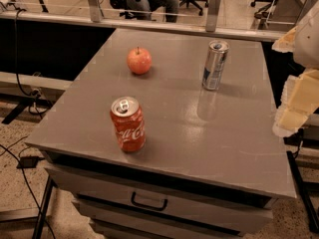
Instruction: Knock coke can over
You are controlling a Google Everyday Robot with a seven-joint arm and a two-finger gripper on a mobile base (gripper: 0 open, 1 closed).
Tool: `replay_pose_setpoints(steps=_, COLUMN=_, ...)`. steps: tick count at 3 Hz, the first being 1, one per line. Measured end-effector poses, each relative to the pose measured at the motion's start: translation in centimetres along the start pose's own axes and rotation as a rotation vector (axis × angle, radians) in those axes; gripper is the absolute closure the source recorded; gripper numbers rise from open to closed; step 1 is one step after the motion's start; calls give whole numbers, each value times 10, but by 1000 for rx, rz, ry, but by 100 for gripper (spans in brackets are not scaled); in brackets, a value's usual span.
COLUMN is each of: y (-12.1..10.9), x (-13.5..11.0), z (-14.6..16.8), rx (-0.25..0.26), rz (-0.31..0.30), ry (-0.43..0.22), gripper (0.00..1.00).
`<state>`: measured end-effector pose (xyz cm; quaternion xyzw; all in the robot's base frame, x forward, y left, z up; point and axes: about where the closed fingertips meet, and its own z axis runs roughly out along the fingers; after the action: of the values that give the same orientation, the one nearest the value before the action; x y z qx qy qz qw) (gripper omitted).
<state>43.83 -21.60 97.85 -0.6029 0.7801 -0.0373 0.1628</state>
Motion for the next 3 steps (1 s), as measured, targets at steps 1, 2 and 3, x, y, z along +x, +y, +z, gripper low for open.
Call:
replay_pose_setpoints(steps=1, y=0, x=0, z=0, rx=0, rz=0, ry=0, gripper=0)
replay_pose_setpoints(steps=2, y=-4, x=-28, z=4, rx=-12, rz=-39, ry=-85, gripper=0)
replay_pose_setpoints(steps=3, y=-5, x=-94, z=10, rx=-46, rz=-140, ry=-260, gripper=0)
